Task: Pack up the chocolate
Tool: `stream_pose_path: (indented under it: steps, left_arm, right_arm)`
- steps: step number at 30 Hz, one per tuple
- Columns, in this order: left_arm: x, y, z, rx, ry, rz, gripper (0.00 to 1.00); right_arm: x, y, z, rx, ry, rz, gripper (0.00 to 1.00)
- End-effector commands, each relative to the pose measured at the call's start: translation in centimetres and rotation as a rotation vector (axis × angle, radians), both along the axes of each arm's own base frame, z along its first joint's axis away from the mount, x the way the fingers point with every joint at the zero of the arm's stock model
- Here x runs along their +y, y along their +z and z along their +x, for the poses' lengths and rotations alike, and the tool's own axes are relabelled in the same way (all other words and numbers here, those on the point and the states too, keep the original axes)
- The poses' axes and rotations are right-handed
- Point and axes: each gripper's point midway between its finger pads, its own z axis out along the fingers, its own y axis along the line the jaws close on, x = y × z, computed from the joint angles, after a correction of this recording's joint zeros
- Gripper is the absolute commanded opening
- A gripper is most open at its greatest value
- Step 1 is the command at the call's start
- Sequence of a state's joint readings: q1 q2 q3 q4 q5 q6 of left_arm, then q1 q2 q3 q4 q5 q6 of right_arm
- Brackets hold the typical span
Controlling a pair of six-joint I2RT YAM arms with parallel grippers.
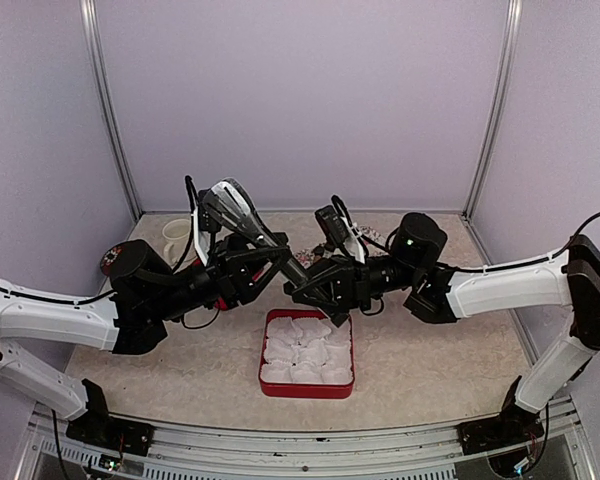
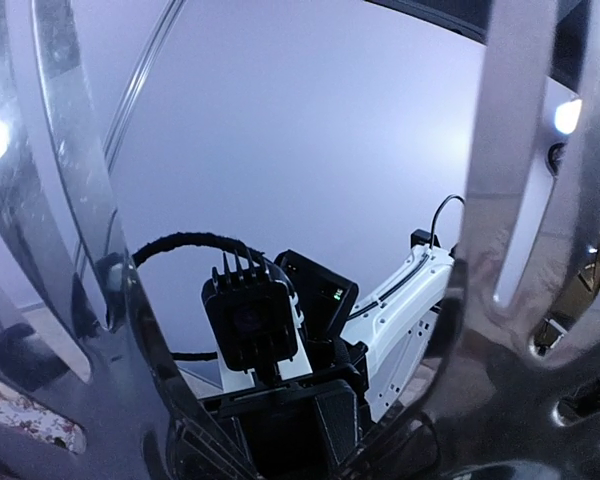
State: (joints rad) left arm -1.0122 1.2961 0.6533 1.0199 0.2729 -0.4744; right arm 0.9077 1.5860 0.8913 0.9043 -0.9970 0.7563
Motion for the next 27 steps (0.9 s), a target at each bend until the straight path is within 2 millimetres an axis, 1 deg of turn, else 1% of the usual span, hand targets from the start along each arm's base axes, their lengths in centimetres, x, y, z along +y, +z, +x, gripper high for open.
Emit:
stream_pose_path:
  steps: [1, 3, 6, 8, 9, 12, 18, 24, 27]
  left_arm:
    - [0.6, 1.0, 0.1, -0.018, 0.031, -0.039, 0.53]
    - [0.6, 0.8, 0.2, -0.009, 0.036, -0.037, 0.48]
    - [0.8, 0.5, 0.8, 0.019, 0.068, -0.033, 0.36]
    - [1.0, 0.5, 1.3, 0.038, 0.095, -0.035, 0.34]
    - [1.1, 0.4, 1.4, 0.047, 0.105, -0.035, 0.33]
    - [1.5, 0.5, 1.5, 0.048, 0.117, -0.05, 0.32]
    - [1.7, 0.6, 1.0, 0.035, 0.108, -0.082, 0.33]
    - [1.3, 0.3, 0.9, 0.042, 0.087, -0.084, 0.32]
    - [1.4, 0.4, 0.8, 0.039, 0.085, -0.087, 0.32]
  right_arm:
    - [0.0, 2.1, -0.6, -0.049, 0.02, 0.059, 0.38]
    - [0.2, 1.9, -0.2, -0.05, -0.011, 0.041, 0.43]
    - [0.5, 1.6, 0.9, -0.055, -0.074, 0.005, 0.49]
    - [0.6, 1.5, 1.4, -0.058, -0.115, -0.011, 0.55]
    - [0.7, 1.2, 1.7, -0.061, -0.136, -0.021, 0.55]
    - [0.8, 0.9, 2.2, -0.058, -0.161, -0.039, 0.56]
    - [1.0, 1.2, 2.3, -0.049, -0.16, -0.023, 0.55]
    - [1.6, 1.1, 2.7, -0.047, -0.152, -0.015, 0.56]
    - [1.9, 0.7, 2.6, -0.044, -0.134, -0.025, 0.57]
